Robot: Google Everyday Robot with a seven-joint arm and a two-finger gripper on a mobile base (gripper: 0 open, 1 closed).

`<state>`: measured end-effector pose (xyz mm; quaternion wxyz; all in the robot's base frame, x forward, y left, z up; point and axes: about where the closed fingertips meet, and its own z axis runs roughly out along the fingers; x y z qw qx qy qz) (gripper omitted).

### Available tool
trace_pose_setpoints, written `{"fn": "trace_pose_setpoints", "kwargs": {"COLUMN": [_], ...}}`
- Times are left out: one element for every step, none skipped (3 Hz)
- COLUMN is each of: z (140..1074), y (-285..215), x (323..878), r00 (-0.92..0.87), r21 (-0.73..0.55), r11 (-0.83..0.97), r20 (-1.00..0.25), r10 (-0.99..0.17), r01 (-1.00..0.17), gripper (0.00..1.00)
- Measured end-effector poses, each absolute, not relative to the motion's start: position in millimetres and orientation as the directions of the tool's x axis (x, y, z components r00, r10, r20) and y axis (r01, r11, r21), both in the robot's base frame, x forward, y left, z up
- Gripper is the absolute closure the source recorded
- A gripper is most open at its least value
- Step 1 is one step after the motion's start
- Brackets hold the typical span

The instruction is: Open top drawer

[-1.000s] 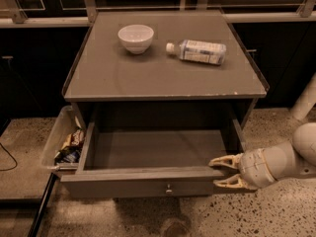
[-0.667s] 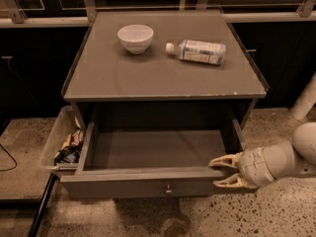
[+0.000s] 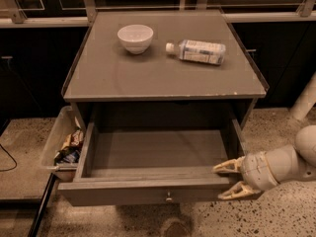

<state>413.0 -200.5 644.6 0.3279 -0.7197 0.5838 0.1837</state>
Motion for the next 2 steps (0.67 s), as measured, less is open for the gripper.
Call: {"fn": "trace_pose_setpoints", "kwargs": {"z": [641.2, 639.1], "y": [-206.1, -208.6], "x": [395.4, 382.9], "r00": [0.247, 0.237], "r21": [-0.245, -0.235], "r11": [-0.106, -0.100], "r20": [-0.667, -0.680], "r10": [-0.703, -0.694], "r01": [-0.964, -0.967], "gripper": [0.69, 0.70]}}
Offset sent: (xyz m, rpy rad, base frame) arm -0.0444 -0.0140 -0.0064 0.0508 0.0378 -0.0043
